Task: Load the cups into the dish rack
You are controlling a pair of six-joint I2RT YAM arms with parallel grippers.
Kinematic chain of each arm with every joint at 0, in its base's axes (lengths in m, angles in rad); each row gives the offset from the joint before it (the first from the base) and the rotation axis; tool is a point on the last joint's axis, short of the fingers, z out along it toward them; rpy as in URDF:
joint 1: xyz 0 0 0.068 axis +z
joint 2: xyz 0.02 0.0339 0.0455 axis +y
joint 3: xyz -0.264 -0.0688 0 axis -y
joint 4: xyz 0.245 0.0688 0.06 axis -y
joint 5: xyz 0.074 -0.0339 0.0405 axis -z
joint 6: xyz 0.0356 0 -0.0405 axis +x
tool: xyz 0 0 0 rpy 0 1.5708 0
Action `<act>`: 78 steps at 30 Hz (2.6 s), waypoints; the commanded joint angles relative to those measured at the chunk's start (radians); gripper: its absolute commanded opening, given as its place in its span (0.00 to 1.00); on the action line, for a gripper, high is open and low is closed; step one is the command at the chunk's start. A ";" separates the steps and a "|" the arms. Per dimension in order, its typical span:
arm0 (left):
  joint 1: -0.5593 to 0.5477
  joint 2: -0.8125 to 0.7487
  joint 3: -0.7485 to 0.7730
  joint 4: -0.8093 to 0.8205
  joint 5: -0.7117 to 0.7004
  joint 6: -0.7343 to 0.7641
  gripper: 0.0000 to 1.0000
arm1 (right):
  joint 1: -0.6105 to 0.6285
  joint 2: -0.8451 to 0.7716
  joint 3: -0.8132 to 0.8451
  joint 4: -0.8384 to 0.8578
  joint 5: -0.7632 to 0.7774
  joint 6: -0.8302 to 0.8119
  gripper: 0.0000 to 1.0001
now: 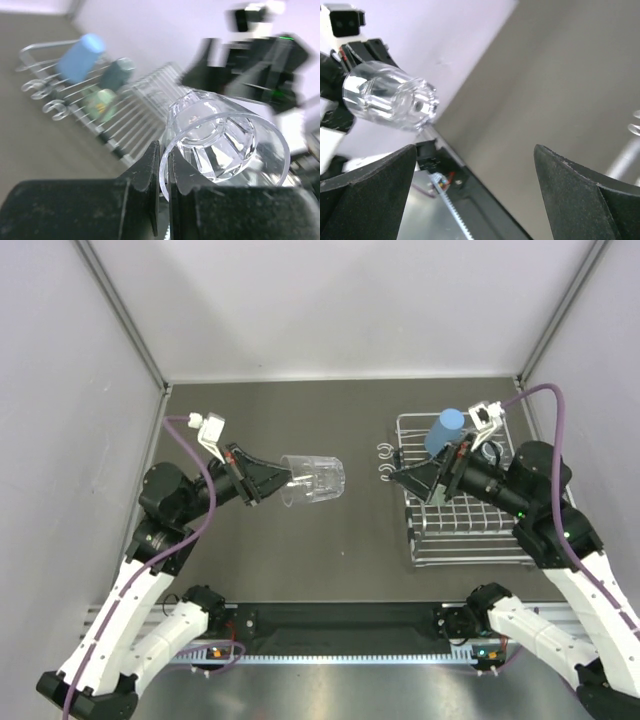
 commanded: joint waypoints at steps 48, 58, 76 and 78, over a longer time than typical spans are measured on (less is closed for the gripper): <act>-0.008 -0.041 -0.137 0.707 0.145 -0.416 0.00 | 0.539 0.293 -0.036 0.939 0.000 0.249 0.75; -0.010 -0.047 -0.141 0.694 0.142 -0.410 0.00 | 0.541 0.306 -0.015 0.929 0.010 0.245 0.74; -0.010 -0.116 -0.144 0.119 -0.129 -0.208 0.98 | 0.541 0.260 0.172 0.343 0.333 0.007 0.00; -0.010 -0.110 -0.116 0.002 -0.201 -0.130 0.98 | 0.539 0.255 0.212 0.237 0.440 -0.021 0.00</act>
